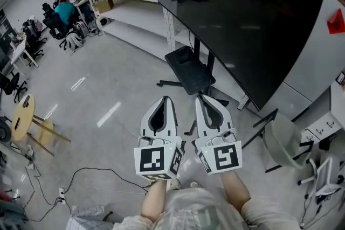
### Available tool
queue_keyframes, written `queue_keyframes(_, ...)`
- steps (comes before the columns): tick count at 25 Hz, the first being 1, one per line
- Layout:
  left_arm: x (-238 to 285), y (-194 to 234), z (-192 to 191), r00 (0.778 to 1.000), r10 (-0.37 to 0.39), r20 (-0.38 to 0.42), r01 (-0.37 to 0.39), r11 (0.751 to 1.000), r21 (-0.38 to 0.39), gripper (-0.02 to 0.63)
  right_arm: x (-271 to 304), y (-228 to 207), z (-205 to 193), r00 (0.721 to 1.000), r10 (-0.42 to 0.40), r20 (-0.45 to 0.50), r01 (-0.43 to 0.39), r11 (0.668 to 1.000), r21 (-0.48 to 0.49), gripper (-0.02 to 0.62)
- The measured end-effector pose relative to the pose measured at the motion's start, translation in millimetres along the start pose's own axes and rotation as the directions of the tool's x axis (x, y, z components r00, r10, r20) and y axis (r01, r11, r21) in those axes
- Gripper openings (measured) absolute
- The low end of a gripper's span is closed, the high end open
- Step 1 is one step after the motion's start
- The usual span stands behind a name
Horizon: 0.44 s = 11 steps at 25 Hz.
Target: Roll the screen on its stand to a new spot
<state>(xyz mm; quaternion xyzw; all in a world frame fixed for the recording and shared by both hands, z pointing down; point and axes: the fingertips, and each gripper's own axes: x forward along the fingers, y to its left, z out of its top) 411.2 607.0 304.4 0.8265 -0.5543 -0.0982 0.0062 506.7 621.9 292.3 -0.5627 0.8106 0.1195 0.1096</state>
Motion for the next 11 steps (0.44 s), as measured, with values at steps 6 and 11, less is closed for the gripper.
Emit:
queue_keyframes(6, -7, 3, 7, 1.000, -0.003, 0.007, 0.003, 1.000, -0.011, 0.015, -2, 6, -3, 1.000, 0.010, -0.014, -0.010, 1.000, -0.006, 0.026)
queue_keyframes(11, -11, 8, 9, 1.000, -0.001, 0.012, 0.001, 1.000, -0.029, 0.015, -2, 14, -1, 1.000, 0.025, -0.012, -0.025, 1.000, -0.001, 0.023)
